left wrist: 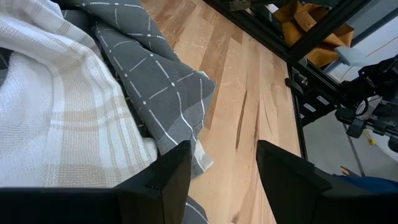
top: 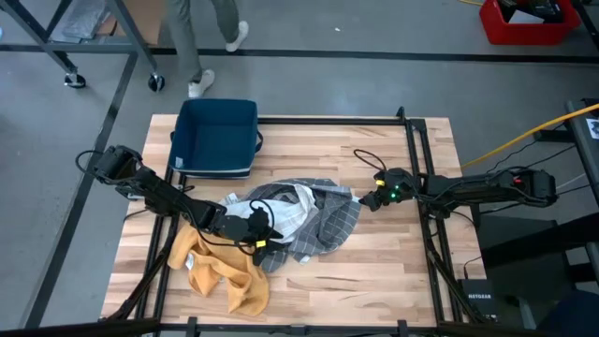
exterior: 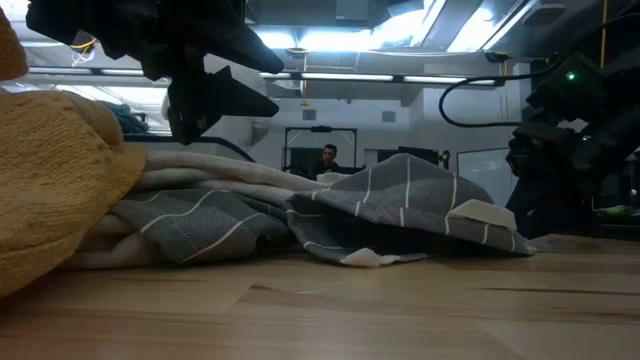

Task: Fold towel
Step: Fold the gray towel

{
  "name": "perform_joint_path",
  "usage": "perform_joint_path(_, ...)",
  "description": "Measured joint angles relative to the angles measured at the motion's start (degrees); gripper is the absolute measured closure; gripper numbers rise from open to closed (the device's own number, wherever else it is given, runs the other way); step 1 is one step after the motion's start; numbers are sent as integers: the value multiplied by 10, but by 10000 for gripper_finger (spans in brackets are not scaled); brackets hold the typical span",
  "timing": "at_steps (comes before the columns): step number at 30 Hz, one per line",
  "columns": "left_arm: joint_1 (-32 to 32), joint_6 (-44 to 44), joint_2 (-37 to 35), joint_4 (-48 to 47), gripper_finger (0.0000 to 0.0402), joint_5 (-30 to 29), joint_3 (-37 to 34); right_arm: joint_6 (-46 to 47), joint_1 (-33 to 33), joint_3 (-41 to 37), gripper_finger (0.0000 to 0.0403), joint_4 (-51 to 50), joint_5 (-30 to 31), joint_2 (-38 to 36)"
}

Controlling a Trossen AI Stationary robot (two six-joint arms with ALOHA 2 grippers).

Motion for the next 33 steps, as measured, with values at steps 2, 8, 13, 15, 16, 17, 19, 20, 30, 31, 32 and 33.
perform_joint_path(2, 0, 0, 0, 0, 229, 0, 0, 4, 6, 0, 201, 7, 2, 0)
perform_joint_path(8, 0, 0, 0, 0, 229, 0, 0, 28, 69, -1, 201, 18, 57, 1)
perform_joint_path(13, 0, 0, 0, 0, 229, 0, 0, 30, 92, -1, 201, 18, 93, 1)
perform_joint_path(15, 0, 0, 0, 0, 229, 0, 0, 30, 94, -1, 201, 18, 98, 1)
perform_joint_path(16, 0, 0, 0, 0, 229, 0, 0, 30, 94, -1, 201, 18, 103, 2)
perform_joint_path(17, 0, 0, 0, 0, 229, 0, 0, 30, 94, -1, 201, 20, 107, 4)
perform_joint_path(19, 0, 0, 0, 0, 229, 0, 0, 30, 94, 0, 201, 22, 111, 10)
perform_joint_path(20, 0, 0, 0, 0, 229, 0, 0, 30, 94, 0, 201, 26, 113, 16)
perform_joint_path(30, 0, 0, 0, 0, 229, 0, 0, 28, 94, 1, 202, 122, 120, 110)
perform_joint_path(31, 0, 0, 0, 0, 229, 0, 0, 28, 94, 2, 204, 131, 122, 119)
perform_joint_path(32, 0, 0, 0, 0, 229, 0, 0, 28, 94, 2, 208, 137, 122, 126)
perform_joint_path(33, 0, 0, 0, 0, 229, 0, 0, 28, 93, 2, 215, 144, 123, 131)
